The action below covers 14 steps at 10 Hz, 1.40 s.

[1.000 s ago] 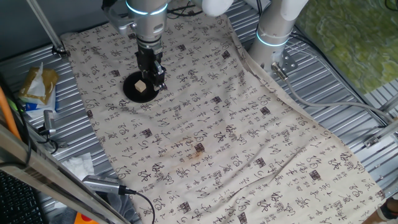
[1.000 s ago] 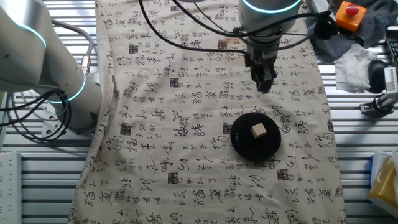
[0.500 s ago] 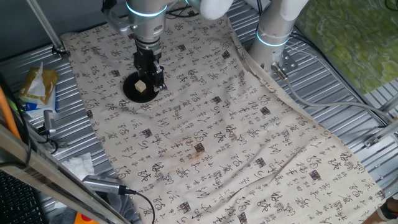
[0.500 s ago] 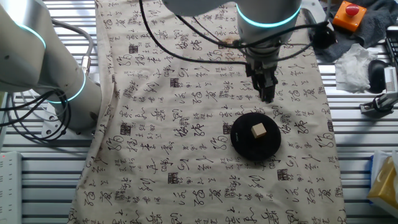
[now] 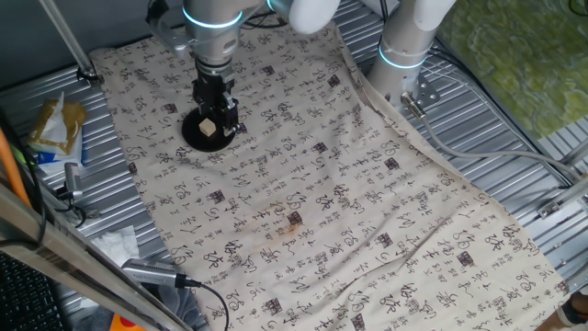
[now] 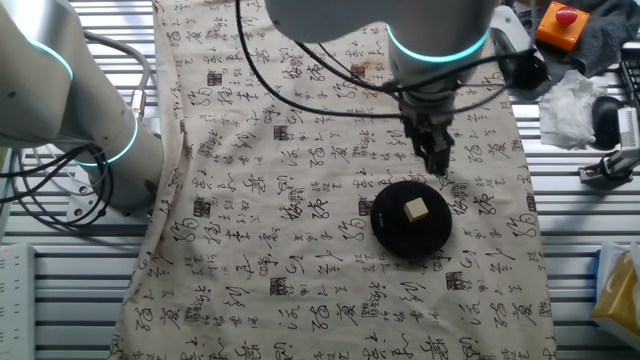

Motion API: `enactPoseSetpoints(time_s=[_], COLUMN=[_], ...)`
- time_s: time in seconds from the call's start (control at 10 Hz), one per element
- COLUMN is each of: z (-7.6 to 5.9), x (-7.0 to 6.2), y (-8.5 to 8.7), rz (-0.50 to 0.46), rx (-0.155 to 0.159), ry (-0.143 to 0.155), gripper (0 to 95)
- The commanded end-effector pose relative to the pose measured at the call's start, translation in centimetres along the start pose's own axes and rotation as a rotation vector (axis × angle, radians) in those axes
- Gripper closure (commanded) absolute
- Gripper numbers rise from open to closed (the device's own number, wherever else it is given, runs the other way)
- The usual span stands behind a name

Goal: Remove the object from the scale

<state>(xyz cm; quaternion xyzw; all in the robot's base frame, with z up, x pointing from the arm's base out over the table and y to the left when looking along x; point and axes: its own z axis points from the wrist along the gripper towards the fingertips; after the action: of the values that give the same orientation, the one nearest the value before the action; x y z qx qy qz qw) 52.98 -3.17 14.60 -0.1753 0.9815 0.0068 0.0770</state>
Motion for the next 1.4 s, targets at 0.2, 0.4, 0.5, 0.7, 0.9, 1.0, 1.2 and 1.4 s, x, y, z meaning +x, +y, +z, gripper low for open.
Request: enactPoseSetpoints(time_s=[0.2,0.4,0.5,0.7,0.9,1.0,1.2,1.4], z=[0.6,1.3,1.5,1.8,2.0,2.3,2.8,3.5], x=[-0.4,-0.4,-0.3,-0.3,-0.4,-0.5,-0.5,-0.3], y=[-0.9,-1.3,-1.5,-1.7,-2.2,-2.5,-2.9,-3.5], rz=[-0.016,-0.016,-0.016,-0.018,-0.030,-0.035,-0.044,-0.054], rx=[0.000,0.000,-0.003,-0.004,-0.006,-0.006,-0.009,-0.013], ry=[-0.001,-0.001,-0.002,-0.003,-0.003,-0.003,-0.005,-0.007], gripper=[19.0,19.0,19.0,19.0,19.0,19.0,19.0,19.0])
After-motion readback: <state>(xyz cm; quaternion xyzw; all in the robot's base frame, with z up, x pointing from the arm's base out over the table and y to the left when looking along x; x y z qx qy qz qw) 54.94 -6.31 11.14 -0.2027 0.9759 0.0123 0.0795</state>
